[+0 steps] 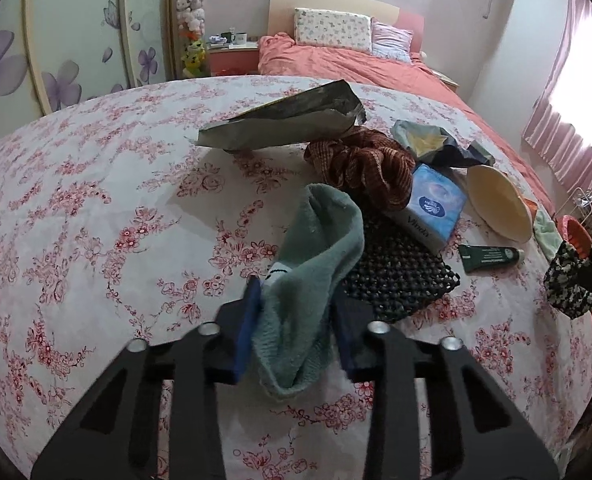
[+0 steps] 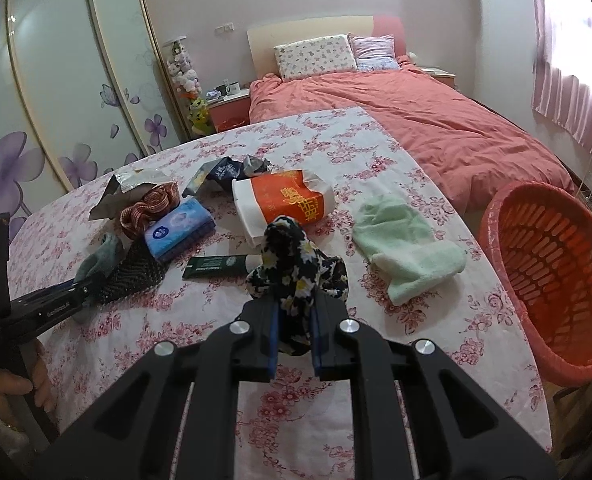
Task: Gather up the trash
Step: 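Carry cloth and sock over the orange basket and open both tools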
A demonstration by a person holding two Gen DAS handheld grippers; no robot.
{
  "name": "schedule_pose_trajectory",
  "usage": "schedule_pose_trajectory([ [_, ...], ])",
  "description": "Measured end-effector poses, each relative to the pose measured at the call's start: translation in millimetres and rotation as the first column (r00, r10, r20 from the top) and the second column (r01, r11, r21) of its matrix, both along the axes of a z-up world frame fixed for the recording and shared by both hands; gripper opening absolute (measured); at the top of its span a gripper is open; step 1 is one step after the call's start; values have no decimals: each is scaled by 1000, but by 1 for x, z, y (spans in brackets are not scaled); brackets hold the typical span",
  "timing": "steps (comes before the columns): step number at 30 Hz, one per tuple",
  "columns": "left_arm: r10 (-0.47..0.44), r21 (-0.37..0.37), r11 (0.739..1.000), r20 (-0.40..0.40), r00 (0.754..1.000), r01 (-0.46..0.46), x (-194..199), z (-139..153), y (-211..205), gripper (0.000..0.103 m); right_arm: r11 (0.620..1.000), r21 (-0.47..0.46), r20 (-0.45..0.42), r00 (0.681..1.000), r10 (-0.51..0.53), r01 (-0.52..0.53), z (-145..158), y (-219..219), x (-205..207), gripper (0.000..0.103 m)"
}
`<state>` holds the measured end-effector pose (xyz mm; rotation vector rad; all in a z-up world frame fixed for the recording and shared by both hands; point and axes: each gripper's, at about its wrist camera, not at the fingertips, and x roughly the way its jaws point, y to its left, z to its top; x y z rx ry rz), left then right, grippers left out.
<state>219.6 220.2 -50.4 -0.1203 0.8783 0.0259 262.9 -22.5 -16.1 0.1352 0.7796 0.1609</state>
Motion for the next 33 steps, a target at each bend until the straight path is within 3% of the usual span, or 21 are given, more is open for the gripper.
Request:
schedule_pose_trajectory([
  [3,1,-5,1000,13,1000,-1,-2,4,0,22,1000,7,7,1000,-9,9,3,-4,-1,13],
  [16,-6,-13,1000,99,995,8,-12,43,-13,21,998,48,63,997,-51,48,24,-28,-11,13],
  [24,-97,-15,995,149,984,101,-15,72,-60,21,993,83,116,989,-96,86,41,-56,-25,13],
  [33,-229,-43,969,210,950,243,-18,96,-132,21,978,114,172,967,-190,172,58,-103,-42,13],
])
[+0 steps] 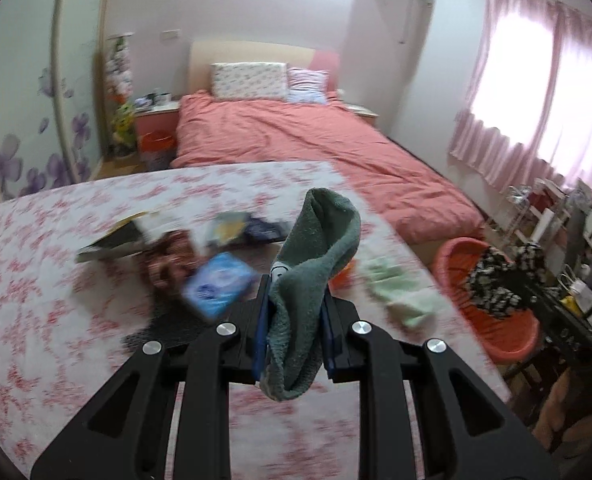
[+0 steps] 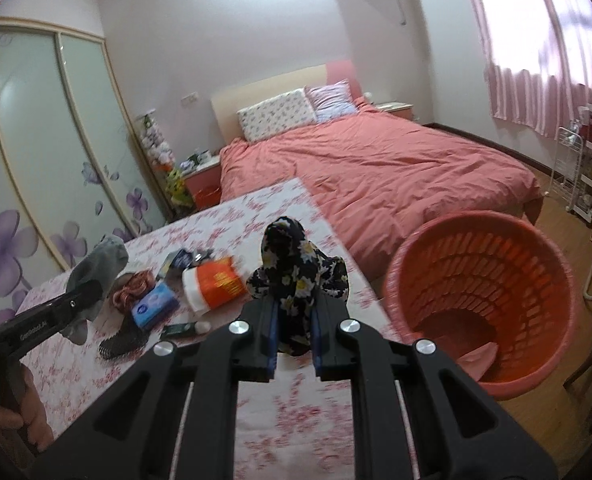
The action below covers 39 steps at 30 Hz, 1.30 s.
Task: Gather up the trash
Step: 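Carry cloth and sock over the orange basket and open both tools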
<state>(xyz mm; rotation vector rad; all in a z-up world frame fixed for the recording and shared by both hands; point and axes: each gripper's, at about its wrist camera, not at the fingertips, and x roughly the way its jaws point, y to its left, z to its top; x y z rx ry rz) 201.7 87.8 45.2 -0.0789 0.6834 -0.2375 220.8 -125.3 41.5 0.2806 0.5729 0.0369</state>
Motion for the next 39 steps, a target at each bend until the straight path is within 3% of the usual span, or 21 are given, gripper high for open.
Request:
schedule_pose_trajectory([
  [10,-160,-32,987,15,987,160,7,3,-82,21,992,25,60,990,-129,128,12,-65,-19,14],
  [21,-307,-54,950,7,952,307,16,-9,-171,21,970,41,78,967,-241,239,10,-132,-30,14],
  [39,-410,-61,911,-31,912,407,22,-28,-245,21,949,73,75,947,-311,306,-9,-194,-19,14],
])
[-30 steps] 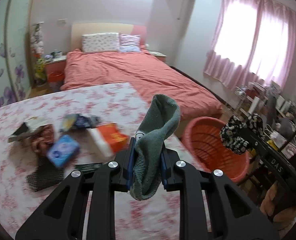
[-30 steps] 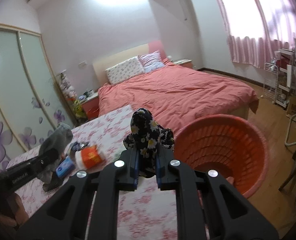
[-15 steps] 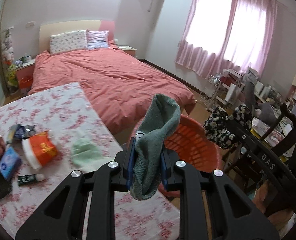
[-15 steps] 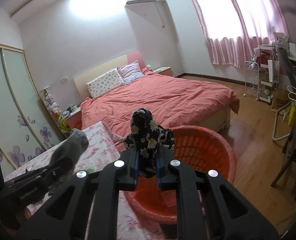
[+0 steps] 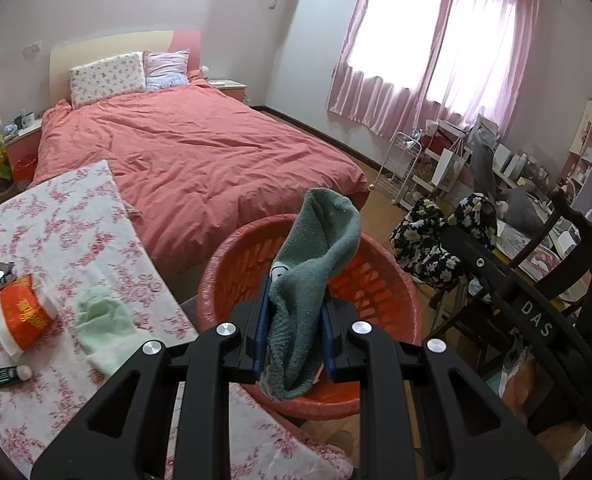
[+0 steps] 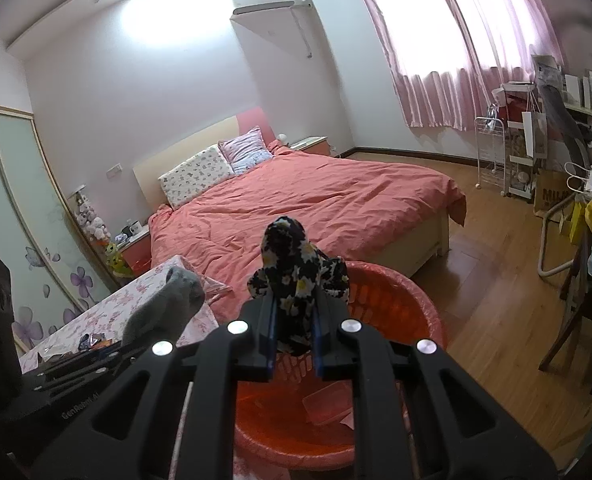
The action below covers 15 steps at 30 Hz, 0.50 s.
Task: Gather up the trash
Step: 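Carry cloth and sock over the orange basket and open both tools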
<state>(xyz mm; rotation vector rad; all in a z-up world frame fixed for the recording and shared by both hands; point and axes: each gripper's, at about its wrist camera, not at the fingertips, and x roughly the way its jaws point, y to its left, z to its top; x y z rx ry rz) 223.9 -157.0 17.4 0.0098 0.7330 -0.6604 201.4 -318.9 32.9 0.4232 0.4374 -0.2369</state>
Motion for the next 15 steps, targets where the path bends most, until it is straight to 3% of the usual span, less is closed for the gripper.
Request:
schedule_pose_trajectory([
  [5,-6,5,1000,-28,1000,6,7,-8,-13,22,999,35,-3,1000,-6,6,-10,-17,8,23],
  [9,9,31,1000,-64,998,-7,16,-24,-20,42,997,75,-21,1000,-3,5,-25,-31,19,34],
  [15,38,66,997,-97,995,-32,19,-36,-16,49,995,92,-41,999,-24,27,-37,-39,19,50],
])
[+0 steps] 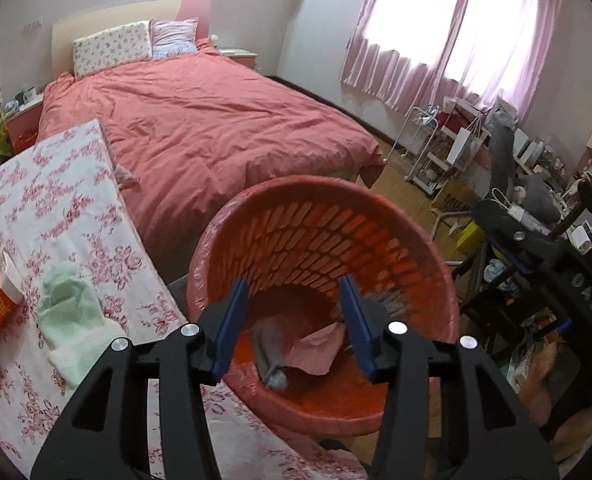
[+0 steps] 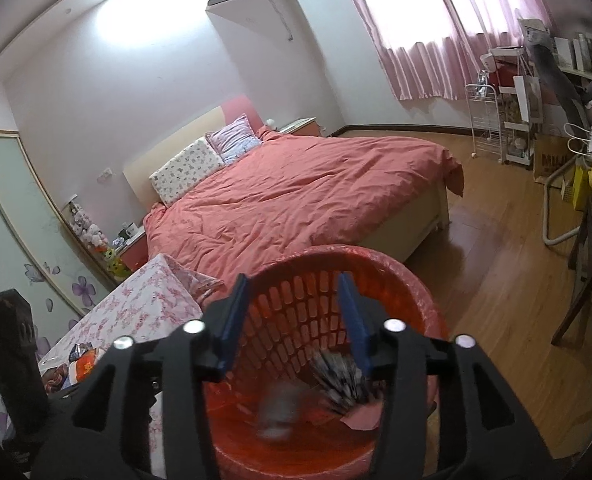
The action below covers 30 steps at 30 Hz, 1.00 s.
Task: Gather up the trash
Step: 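Carry cloth and sock over the orange basket and open both tools, then grasp the mint green towel with the right tool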
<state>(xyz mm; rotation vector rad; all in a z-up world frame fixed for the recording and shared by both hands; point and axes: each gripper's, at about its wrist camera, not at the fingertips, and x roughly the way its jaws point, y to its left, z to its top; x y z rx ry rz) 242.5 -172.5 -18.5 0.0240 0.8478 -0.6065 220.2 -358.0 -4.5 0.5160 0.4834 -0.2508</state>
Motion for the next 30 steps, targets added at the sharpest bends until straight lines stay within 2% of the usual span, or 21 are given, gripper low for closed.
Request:
schedule_pose_trajectory([
  [6,46,37,998,24,999,-47,-4,2,16,59,999,-41,-29,999,-14,12,-2,9,-1,53],
  [16,117,71,990,40,992,-119,2,5,59,60,996,-77,-50,998,38,-42,8,44,8,53],
  [23,183,92,978,76,980,-189,-2,8,104,60,987,-105,-74,990,118,-125,15,87,21,53],
  [30,295,112,946,94,951,-305,-2,8,173,61,960,-127,-120,964,235,-250,15,147,45,53],
])
